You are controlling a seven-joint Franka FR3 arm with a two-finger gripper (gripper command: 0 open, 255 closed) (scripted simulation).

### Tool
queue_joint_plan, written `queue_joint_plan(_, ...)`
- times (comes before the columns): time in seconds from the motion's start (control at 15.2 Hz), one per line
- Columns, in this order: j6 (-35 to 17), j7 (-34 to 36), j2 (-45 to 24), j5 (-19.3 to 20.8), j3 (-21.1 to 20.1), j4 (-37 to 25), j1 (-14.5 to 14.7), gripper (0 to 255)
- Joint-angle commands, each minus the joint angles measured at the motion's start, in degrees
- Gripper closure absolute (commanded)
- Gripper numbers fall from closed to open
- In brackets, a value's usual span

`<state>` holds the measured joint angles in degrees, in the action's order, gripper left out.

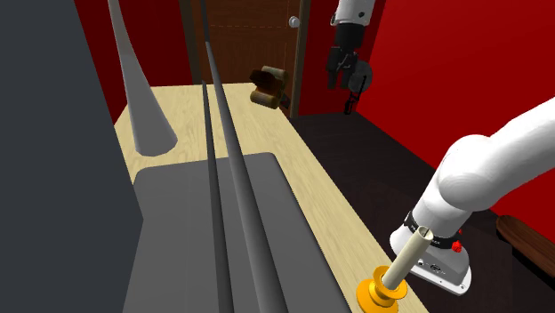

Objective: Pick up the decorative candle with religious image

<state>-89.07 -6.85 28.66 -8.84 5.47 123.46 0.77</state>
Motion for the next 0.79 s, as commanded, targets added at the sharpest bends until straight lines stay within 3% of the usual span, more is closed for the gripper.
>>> queue_joint_plan(0.0,-1.0,-4.3,-5.4,-2.2,2.4,-4.1,0.6,0)
queue_joint_plan(0.4,1.2,-15.5,-20.3,-11.3,7.8,-18.5,1.9,0)
queue_joint_plan(0.73,7.3,-23.5,-34.3,-20.9,10.3,-34.2,0.6,0)
